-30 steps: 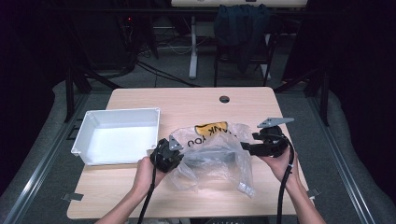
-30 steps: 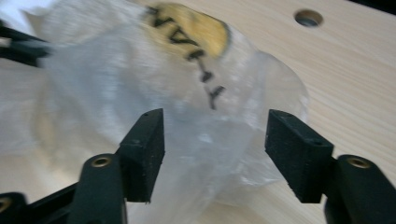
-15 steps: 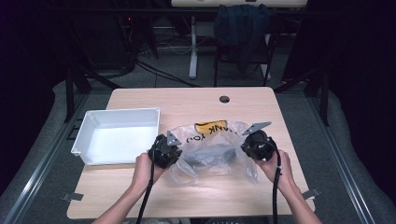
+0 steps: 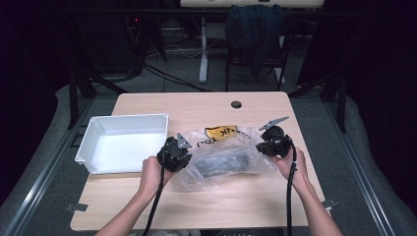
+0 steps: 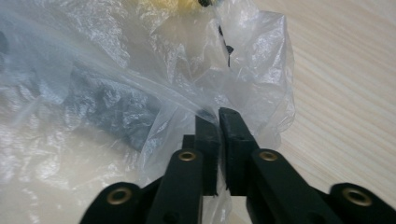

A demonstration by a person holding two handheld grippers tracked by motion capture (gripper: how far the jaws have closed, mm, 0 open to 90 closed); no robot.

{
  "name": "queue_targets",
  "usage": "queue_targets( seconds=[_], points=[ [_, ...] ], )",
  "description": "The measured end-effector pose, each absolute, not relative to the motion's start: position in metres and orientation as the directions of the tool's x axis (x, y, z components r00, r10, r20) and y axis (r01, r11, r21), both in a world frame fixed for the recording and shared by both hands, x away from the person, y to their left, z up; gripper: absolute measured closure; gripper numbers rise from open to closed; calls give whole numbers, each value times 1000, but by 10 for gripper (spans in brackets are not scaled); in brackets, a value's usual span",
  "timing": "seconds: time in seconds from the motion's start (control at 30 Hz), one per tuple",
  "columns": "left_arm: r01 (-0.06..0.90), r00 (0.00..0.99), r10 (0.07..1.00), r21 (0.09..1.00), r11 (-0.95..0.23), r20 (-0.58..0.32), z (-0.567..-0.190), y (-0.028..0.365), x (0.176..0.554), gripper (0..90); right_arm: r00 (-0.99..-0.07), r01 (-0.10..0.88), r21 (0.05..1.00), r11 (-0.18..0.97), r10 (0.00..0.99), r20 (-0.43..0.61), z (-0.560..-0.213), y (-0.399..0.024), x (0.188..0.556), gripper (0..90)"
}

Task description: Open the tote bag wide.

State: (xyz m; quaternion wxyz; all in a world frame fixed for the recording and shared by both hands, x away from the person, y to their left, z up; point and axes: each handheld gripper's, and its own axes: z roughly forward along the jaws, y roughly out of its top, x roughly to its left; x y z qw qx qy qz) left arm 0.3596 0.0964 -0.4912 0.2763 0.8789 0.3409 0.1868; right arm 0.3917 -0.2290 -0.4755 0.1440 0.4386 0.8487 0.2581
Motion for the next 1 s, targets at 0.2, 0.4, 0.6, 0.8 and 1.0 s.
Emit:
queue_targets(
  seconds=[0.2,0.4,0.6,0.8,1.0],
  points=[
    [544,675,728,584,-603,122,-507,97,374,837,-562,713,494,497,827,-21,-503,-224,408,897],
    [574,672,733,551,-606,106,-521,95,382,850,-536,735,478,481,844,-26,-519,-227,415,898],
    [579,693,713,508,-638,105,-532,90,381,877,-551,742,415,527,832,-71,-531,-223,415,900],
    [596,717,696,476,-646,47,-541,89,380,886,-577,730,375,571,809,-109,-534,-222,410,900],
    [596,727,686,466,-654,33,-548,86,381,887,-594,709,359,607,788,-159,-534,-222,404,898]
  ],
)
